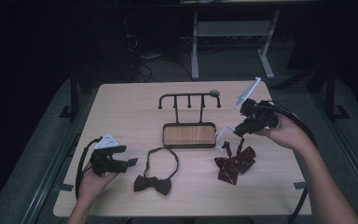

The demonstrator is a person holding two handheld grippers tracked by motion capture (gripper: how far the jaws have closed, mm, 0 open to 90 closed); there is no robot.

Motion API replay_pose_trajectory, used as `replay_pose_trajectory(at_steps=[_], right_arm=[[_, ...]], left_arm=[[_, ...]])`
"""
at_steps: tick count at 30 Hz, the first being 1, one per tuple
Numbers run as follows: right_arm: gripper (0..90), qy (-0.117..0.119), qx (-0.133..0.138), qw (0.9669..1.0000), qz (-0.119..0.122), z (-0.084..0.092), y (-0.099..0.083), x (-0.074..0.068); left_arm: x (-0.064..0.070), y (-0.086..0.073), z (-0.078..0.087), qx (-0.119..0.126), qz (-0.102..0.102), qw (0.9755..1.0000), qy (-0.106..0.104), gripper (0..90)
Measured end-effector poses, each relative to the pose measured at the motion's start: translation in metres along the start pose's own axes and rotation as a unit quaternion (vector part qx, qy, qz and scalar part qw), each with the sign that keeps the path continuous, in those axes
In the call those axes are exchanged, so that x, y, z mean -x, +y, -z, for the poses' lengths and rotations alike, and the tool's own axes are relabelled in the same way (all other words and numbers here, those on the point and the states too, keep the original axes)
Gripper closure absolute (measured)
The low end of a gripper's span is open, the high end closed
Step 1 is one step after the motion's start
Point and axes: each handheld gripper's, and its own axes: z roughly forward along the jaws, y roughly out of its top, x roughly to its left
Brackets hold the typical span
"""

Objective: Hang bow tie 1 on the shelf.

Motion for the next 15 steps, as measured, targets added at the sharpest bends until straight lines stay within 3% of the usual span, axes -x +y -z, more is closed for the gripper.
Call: replay_pose_trajectory(at_steps=[15], right_arm=[[83.1, -0.009, -0.002, 0.9999, 0.010, 0.010, 0.013, 0.000]], left_arm=[[0.000, 0.000, 0.000, 0.001, 0.002, 1.0000, -0.001, 26.4]])
